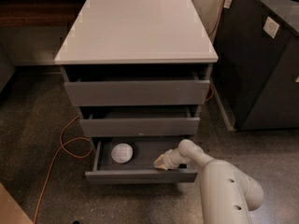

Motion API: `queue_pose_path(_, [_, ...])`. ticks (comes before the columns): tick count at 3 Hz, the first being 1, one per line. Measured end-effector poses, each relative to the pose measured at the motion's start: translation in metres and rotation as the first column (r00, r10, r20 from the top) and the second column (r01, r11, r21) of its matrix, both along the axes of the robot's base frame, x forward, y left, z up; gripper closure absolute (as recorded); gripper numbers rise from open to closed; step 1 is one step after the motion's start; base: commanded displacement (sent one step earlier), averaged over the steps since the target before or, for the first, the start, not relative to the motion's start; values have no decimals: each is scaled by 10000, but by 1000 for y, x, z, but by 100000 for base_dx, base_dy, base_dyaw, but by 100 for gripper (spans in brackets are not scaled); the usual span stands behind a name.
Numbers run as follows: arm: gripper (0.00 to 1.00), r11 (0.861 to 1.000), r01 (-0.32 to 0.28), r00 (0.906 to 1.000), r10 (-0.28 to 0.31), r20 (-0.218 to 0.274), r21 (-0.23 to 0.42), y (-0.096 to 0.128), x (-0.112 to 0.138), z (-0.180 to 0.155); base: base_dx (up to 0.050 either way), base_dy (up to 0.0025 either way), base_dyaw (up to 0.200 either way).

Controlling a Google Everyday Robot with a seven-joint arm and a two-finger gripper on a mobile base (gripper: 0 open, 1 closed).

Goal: Pick coke can from bottom drawer and place on counter

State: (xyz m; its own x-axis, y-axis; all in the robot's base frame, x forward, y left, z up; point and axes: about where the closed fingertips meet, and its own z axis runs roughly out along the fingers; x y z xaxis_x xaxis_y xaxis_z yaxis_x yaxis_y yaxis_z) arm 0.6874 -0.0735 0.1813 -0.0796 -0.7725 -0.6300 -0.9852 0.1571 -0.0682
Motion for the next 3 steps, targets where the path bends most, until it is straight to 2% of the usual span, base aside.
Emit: queue_pose_path(3, [100,9998,-96,9997,92,-226,-158,22,-47,-2,0,0,0])
